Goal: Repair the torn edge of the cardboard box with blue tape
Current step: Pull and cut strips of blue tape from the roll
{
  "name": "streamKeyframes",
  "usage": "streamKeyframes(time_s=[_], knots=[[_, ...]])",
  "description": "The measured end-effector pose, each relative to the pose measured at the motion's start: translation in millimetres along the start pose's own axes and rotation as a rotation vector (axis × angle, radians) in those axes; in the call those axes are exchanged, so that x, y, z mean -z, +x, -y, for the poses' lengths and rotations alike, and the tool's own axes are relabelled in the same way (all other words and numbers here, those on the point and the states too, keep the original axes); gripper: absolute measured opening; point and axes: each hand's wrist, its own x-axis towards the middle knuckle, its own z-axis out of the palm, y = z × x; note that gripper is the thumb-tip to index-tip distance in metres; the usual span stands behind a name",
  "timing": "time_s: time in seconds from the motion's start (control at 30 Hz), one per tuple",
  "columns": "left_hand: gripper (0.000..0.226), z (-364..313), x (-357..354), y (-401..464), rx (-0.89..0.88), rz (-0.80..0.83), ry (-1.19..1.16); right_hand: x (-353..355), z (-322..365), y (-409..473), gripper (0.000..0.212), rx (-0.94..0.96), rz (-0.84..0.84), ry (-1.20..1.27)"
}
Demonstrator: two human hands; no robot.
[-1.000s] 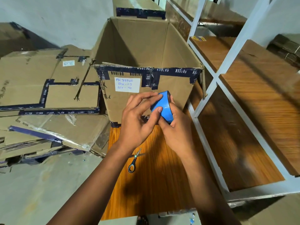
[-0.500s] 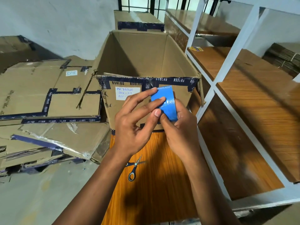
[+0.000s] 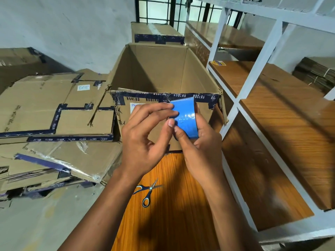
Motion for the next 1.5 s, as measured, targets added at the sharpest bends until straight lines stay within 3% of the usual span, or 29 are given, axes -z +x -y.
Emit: streamKeyframes(time_s=[0.6,0.87,1.07,1.5], knots=[[0.012,-21,10,11,0.055,0.048,0.037,-3,-5,1,0.045,0.187,-0.101,-0.235],[0.015,-26,11,15,0.018,0.042,0.062,-8,-3,-4,0.057,0.211,-0.086,-0.349],[0.013,-26,12,10,-0.005,0.045,0.128,-9,-1,-6,0.041,0.203,-0.069,-0.418],[0.017,-31,11,11,0.019,0.071,0.080,-9,7,-9,0.037,0.248,-0.091,-0.526]])
